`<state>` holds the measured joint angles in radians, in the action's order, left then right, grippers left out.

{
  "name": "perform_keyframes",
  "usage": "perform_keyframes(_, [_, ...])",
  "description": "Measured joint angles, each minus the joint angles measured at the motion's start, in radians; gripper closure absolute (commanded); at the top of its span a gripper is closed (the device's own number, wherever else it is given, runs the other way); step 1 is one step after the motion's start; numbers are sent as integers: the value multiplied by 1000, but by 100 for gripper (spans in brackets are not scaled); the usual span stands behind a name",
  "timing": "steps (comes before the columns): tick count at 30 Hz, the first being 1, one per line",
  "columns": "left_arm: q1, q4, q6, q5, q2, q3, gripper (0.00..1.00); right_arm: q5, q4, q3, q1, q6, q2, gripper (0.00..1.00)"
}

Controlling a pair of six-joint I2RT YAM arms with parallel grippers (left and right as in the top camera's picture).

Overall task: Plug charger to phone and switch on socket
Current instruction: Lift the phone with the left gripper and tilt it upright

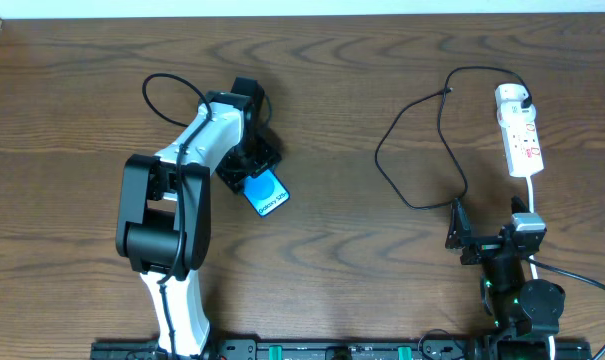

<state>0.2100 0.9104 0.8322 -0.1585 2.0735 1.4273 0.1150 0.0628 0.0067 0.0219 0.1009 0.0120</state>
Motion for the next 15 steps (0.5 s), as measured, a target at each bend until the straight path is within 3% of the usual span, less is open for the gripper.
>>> perform_keyframes(15, [-19, 11, -44, -147, -53, 0, 40, 0, 0, 0, 0, 0, 0, 1])
